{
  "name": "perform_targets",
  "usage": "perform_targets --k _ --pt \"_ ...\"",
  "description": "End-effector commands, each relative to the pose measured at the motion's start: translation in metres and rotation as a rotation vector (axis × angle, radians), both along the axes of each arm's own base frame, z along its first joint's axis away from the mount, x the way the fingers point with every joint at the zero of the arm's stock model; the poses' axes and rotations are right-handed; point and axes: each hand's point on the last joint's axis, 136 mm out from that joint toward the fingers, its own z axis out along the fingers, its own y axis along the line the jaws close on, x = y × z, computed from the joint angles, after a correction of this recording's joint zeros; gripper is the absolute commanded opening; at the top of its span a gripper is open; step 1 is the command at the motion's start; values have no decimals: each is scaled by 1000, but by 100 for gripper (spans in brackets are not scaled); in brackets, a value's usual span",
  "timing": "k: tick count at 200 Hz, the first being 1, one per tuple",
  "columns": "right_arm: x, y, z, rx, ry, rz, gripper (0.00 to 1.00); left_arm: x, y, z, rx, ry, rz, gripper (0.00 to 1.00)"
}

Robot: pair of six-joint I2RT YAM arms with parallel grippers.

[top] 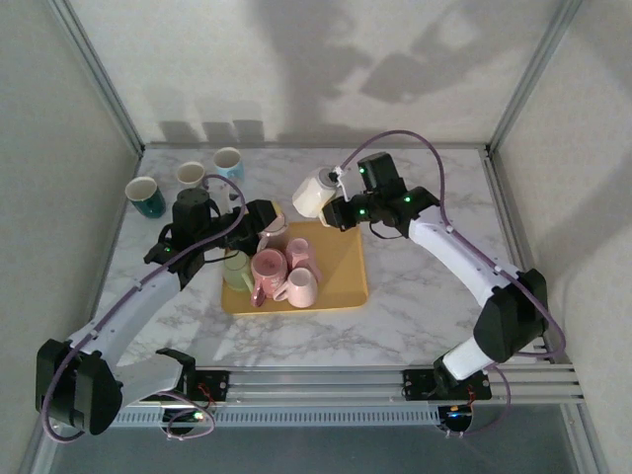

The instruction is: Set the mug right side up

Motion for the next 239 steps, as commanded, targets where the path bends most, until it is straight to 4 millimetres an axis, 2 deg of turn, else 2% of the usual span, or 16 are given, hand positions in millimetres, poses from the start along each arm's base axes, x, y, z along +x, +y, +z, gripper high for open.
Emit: perform_targets --k 1,33,52,96,114,156,199,239 --pt "-6 16 95 282 -105 52 0 -9 -14 38 -169 -45 -36 68" --pt "-11 18 143 483 -82 68 0 -23 -31 75 -334 -102 -51 67" --pt "-13 18 167 561 -91 73 0 -26 -36 88 -391 -108 -56 68" --pt "-18 19 208 738 -88 87 0 -32 -42 126 -544 -153 -60 69" --pt "-19 18 216 778 -82 87 0 -33 -45 134 -559 -159 -58 69" --pt "-23 16 228 841 -65 88 0 -31 -45 138 -587 -159 -24 68" --pt "-26 15 227 872 -30 88 0 -27 -39 152 -620 -208 55 67" --pt "-30 14 227 884 -14 97 0 -29 -48 162 -602 -233 52 66"
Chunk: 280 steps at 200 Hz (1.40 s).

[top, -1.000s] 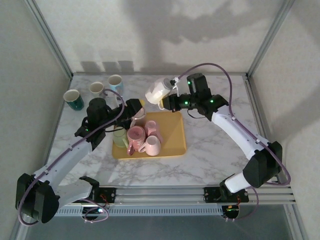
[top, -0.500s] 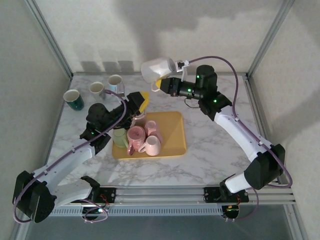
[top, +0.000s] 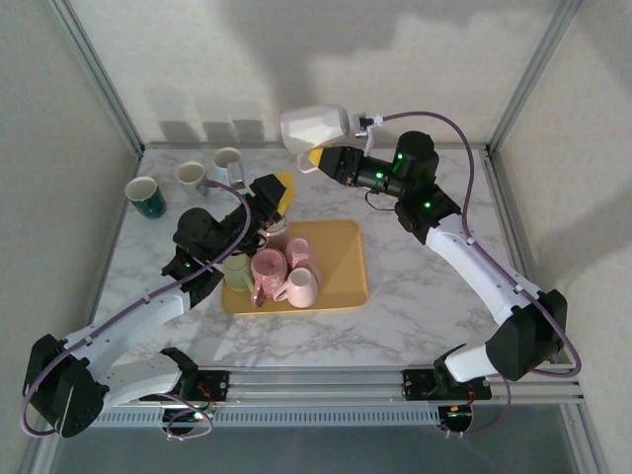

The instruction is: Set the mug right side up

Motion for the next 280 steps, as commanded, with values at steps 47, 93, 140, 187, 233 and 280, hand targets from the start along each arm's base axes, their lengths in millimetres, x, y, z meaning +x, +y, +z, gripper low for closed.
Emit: perform_targets --k 47,93,140,187,233,280 --pt "-25 -8 54 138 -131 63 0 3 -1 32 -36 -78 49 59" --pt "-26 -7 52 145 -119 68 0 9 -3 30 -26 -65 59 59" --pt "-27 -4 47 157 -99 77 0 11 -8 40 -46 -90 55 56" --pt "-31 -1 45 162 -90 97 0 16 -12 41 -47 -98 59 50" --pt "-32 1 42 184 -69 107 0 22 -18 45 -52 -122 56 41" --pt "-34 0 38 190 -58 101 0 25 -22 54 -39 -157 55 27"
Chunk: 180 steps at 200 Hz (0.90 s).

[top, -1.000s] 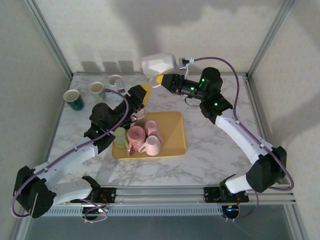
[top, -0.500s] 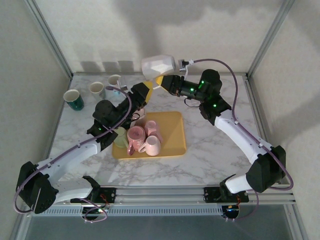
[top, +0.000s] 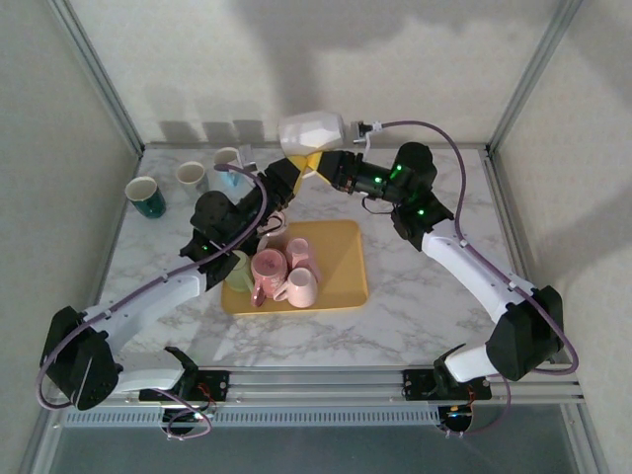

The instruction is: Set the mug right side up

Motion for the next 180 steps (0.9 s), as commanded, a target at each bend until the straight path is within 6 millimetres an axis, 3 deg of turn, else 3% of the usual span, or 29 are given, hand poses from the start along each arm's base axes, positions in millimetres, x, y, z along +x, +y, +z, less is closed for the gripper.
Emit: perform_targets --k 1,34,53,88,116,143,180 --pt "-23 -6 39 84 -147 22 0 -8 -1 37 -36 -110 -6 27" --pt "-20 -8 37 87 -122 0 0 -9 -3 38 -25 -129 -11 0" --pt "-17 -8 34 84 -103 -15 9 -11 -1 40 -29 -137 -10 0" --pt "-14 -11 28 68 -89 -42 41 -14 1 45 -14 -173 0 0" --pt "-12 -15 23 48 -88 -66 54 -14 8 51 1 -193 46 0" --pt "-13 -22 16 2 -96 -93 61 -14 14 57 42 -212 93 0" --pt "-20 -34 -4 -131 -133 -112 63 -15 20 66 85 -260 136 0"
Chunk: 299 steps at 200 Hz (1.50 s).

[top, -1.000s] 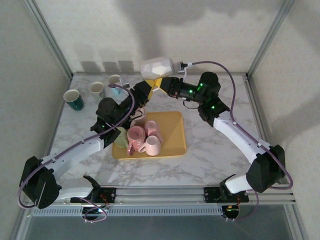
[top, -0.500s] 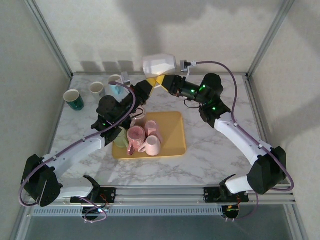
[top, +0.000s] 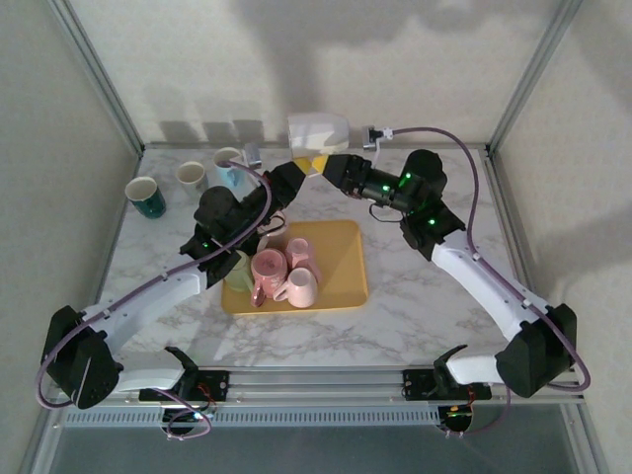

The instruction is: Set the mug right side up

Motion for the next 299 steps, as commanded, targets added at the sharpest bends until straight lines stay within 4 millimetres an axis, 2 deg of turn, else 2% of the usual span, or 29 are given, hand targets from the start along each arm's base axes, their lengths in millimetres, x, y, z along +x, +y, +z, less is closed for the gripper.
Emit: perform_targets --k 1,17,41,71,102,130,167,208,244,299 --pt "-11 -15 -3 -88 -84 -24 63 -19 23 71 -57 -204 66 0" --pt "-14 -25 -12 -175 -118 -45 64 -15 25 71 -4 -200 94 0" --pt "-20 -40 -36 -363 -148 -83 65 -7 31 67 69 -186 146 0" --pt "-17 -62 -65 -563 -163 -152 65 13 35 55 208 -161 194 0" --pt "-11 -74 -84 -667 -158 -182 65 41 43 27 409 -96 270 0" --pt "-4 -75 -93 -709 -147 -173 65 70 55 -1 570 -42 338 0" --pt "5 -75 -102 -736 -129 -173 65 115 80 -36 763 88 443 0" --pt "20 -74 -121 -773 -68 -151 64 158 87 -95 990 250 455 0" --pt "35 -71 -130 -768 -23 -153 63 189 91 -141 1093 362 481 0" --pt "47 -69 -148 -772 34 -153 62 227 111 -187 1214 443 569 0"
